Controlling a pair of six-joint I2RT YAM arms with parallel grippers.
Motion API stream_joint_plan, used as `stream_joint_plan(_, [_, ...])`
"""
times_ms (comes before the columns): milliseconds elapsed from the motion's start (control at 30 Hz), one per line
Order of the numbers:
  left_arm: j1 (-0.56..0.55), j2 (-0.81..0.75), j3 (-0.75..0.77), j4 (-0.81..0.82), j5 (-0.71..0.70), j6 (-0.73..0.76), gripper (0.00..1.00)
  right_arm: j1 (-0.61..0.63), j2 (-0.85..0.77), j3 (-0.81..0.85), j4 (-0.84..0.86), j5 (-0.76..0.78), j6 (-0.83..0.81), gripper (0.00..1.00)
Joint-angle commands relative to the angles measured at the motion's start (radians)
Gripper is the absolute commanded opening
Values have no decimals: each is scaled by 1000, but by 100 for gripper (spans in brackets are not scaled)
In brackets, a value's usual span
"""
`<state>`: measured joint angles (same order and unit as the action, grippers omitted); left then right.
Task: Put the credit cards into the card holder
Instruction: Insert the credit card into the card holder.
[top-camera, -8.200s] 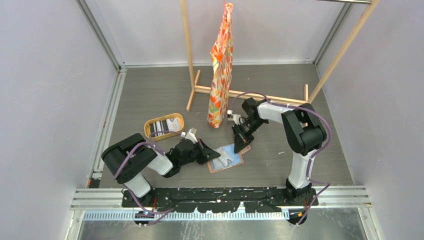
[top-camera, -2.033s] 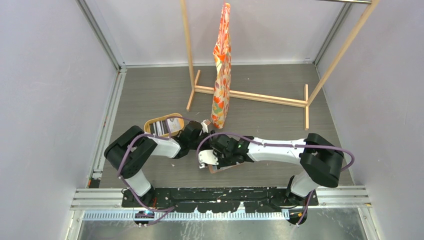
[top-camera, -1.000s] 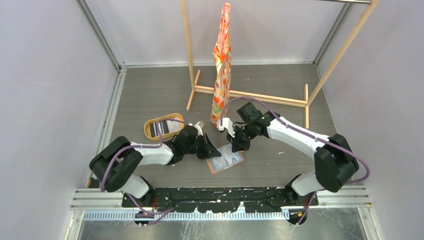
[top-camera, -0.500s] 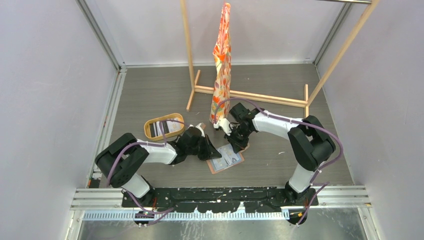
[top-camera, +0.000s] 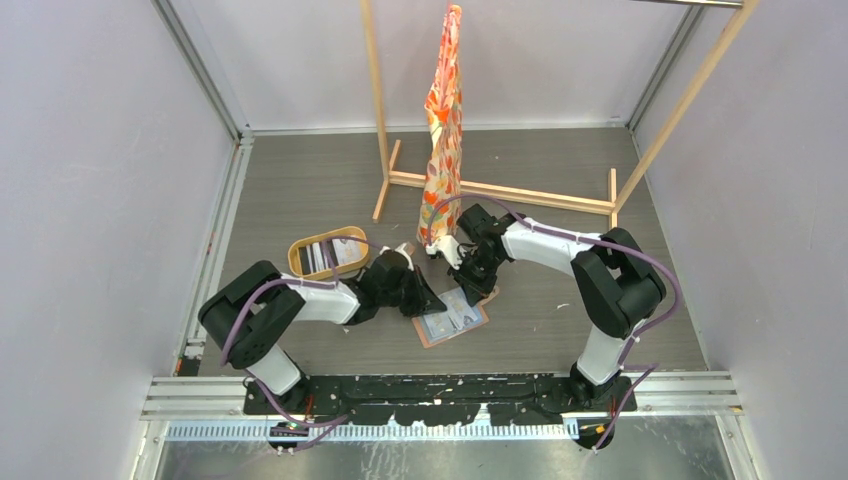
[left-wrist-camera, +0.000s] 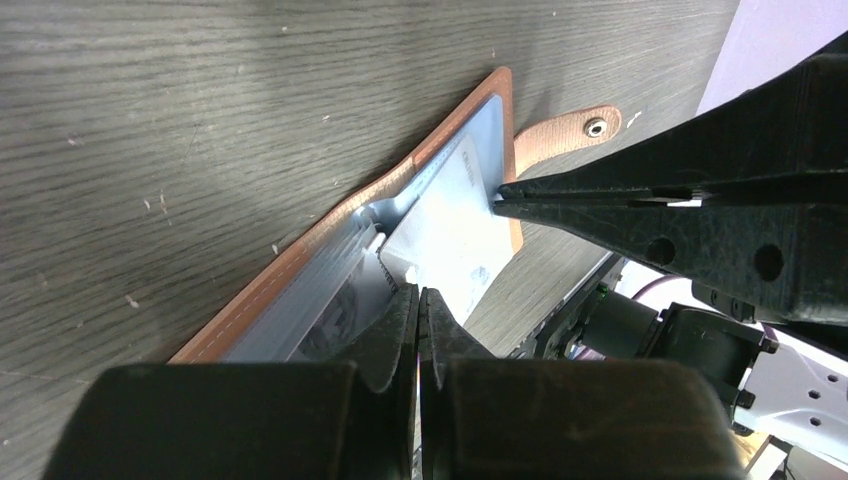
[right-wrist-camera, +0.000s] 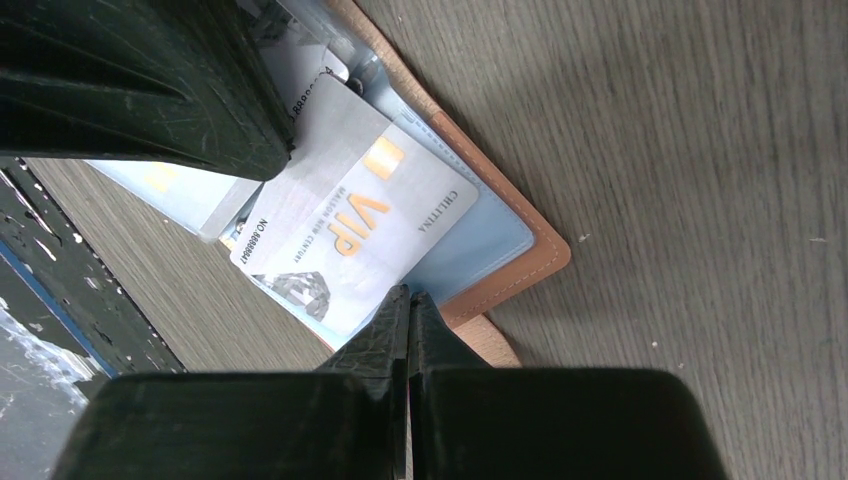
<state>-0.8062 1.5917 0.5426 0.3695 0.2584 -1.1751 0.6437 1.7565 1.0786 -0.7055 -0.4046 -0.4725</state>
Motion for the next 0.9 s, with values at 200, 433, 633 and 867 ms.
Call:
stream_joint_plan(200, [-7,81,50,63,-40,-23,1,-5,-46,18,-8,-44,13,1])
stream_joint_plan(433, [-7,78,61,83,-48,-12,1,-24,-94,14,-4,-89,15,1])
stream_joint_plan(633, [-7,41,21,182,-37,-4,6,-69,-129,9,-3,-118,25,2])
stream_joint_plan(867, [-8,-56,-54,234,-54,-3,16,-121,-116,11,-12,-209,71,5])
